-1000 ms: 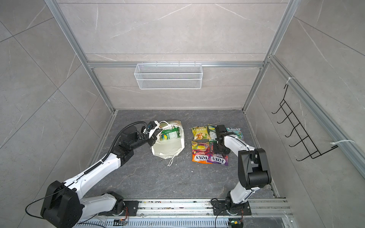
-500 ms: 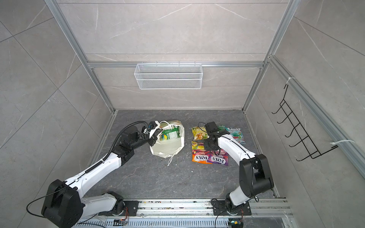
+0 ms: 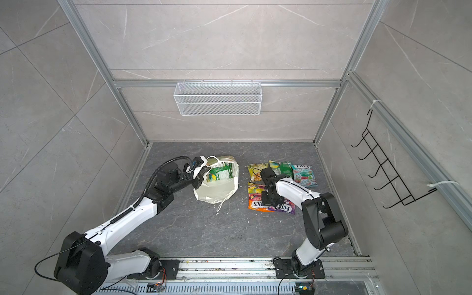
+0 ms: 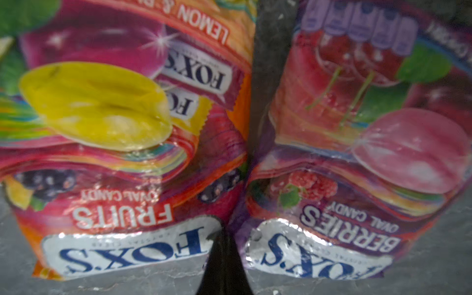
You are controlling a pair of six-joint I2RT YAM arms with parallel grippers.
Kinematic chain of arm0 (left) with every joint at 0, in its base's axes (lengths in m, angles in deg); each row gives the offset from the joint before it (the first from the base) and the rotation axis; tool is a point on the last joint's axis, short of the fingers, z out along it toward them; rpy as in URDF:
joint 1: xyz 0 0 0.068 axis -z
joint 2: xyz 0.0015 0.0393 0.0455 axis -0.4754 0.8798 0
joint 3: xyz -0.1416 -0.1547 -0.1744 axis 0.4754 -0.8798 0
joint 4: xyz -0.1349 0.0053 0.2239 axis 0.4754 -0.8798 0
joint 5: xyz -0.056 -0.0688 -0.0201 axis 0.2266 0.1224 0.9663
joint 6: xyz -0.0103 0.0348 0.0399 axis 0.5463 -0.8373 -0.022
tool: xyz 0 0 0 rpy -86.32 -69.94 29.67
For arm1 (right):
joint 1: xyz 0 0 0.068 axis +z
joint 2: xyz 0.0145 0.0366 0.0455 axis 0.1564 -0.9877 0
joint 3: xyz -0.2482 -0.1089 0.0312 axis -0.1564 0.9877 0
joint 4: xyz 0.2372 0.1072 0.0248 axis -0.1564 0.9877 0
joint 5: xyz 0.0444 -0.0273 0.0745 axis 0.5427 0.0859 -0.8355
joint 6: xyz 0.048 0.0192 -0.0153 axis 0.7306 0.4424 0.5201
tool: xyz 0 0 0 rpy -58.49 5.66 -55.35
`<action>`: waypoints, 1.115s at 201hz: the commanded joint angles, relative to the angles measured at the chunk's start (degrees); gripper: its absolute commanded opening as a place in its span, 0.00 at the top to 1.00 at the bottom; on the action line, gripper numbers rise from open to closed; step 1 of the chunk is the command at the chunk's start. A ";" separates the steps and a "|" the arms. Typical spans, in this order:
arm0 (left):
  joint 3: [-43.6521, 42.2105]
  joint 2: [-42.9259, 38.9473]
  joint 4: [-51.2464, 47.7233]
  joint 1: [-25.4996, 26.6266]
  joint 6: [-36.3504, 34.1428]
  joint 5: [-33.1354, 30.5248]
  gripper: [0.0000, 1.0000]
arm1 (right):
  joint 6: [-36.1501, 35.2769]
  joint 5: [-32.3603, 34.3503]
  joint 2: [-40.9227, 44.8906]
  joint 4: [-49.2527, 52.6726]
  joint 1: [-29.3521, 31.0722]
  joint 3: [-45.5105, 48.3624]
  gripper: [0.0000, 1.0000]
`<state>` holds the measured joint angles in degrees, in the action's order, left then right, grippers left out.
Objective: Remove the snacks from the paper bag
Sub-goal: 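Lift the right gripper and swing it over into the paper bag opening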
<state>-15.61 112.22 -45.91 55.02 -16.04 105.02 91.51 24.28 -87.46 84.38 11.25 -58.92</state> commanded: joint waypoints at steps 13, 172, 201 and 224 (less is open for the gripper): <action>1.94 -0.24 1.50 0.00 1.04 1.36 1.00 | 1.99 6.31 -1.09 4.95 -0.45 0.20 1.00; 2.59 -1.48 -4.54 0.44 0.45 5.13 1.00 | -10.13 -11.98 23.86 -40.58 23.88 2.73 1.00; 2.50 -1.92 -4.61 0.61 0.45 4.88 1.00 | -10.04 -3.50 17.58 -50.11 31.63 5.70 1.00; 2.56 -2.44 -4.58 0.70 0.47 5.03 1.00 | -10.70 2.89 11.27 -53.95 35.79 4.73 1.00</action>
<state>-15.28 111.78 -49.86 55.50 -16.08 108.23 82.68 17.55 -70.77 38.81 43.71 -54.07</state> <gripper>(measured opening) 0.047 0.046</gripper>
